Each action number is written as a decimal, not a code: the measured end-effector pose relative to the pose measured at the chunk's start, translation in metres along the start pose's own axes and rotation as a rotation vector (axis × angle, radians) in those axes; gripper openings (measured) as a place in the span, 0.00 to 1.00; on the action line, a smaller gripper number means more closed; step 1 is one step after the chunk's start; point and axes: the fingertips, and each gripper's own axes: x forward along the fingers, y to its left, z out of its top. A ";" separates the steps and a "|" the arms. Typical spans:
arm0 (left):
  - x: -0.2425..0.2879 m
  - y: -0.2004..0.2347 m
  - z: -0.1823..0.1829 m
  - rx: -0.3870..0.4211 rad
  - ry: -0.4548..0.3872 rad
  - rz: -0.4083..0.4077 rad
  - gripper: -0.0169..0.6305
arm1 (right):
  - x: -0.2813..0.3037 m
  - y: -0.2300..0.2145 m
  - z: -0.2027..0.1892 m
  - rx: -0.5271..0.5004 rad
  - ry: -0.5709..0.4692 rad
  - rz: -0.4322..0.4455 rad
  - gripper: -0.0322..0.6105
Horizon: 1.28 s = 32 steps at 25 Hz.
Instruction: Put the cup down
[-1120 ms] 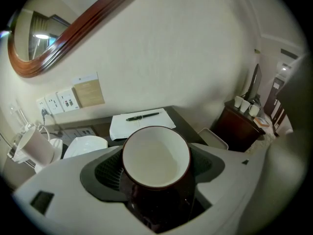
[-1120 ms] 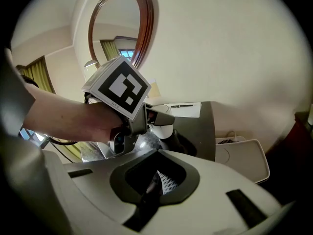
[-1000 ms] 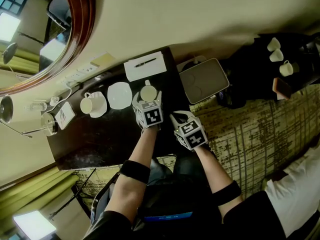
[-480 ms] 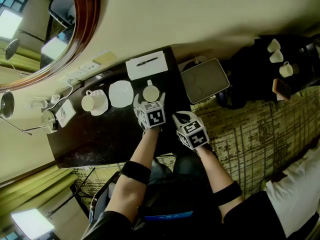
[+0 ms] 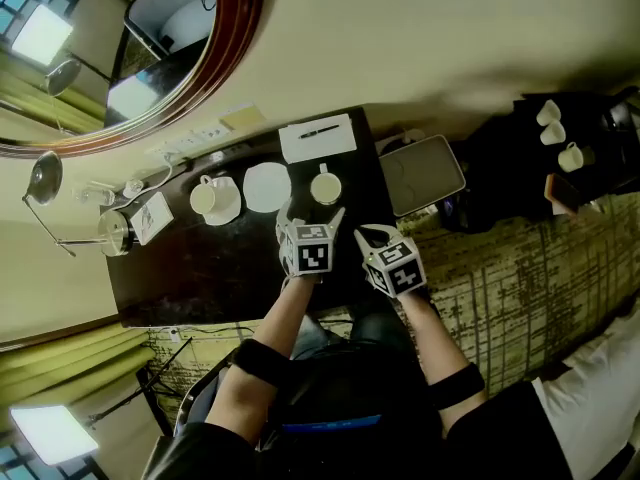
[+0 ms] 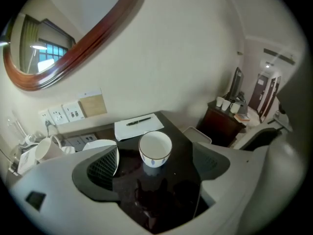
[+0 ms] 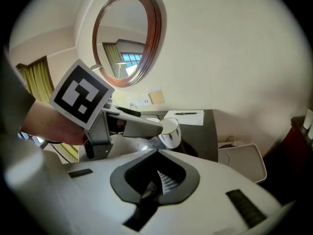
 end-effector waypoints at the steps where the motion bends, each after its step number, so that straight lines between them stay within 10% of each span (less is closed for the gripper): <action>1: -0.009 -0.001 0.000 0.008 -0.003 -0.024 0.78 | -0.001 0.006 0.004 -0.006 -0.005 0.003 0.05; 11: -0.096 0.058 -0.018 0.074 -0.063 -0.072 0.45 | 0.010 0.056 0.029 -0.032 -0.018 -0.012 0.05; 24: -0.183 0.180 -0.057 -0.056 -0.163 0.024 0.03 | 0.039 0.133 0.080 -0.097 -0.029 0.010 0.05; 32: -0.214 0.233 -0.088 -0.090 -0.173 0.101 0.03 | 0.068 0.179 0.083 -0.136 -0.008 0.055 0.05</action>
